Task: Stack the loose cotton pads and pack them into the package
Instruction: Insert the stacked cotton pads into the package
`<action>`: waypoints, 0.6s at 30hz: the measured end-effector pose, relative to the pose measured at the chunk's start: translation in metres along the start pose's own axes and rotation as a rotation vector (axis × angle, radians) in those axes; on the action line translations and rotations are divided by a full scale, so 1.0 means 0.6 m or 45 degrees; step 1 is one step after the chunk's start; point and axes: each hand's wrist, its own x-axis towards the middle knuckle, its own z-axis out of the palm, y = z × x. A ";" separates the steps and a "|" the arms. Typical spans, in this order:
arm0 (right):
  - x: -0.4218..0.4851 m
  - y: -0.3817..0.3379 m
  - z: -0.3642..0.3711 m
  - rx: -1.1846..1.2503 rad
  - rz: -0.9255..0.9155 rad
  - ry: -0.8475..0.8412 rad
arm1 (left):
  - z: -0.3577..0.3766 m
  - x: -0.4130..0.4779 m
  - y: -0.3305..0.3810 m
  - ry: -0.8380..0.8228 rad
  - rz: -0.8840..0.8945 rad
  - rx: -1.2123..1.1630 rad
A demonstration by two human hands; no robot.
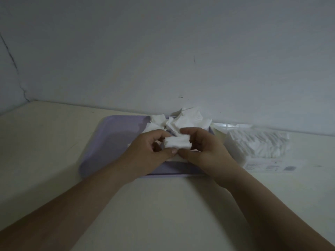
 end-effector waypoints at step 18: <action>-0.058 -0.093 -0.184 0.083 0.077 0.361 | 0.165 0.047 0.162 -0.037 -0.059 -0.147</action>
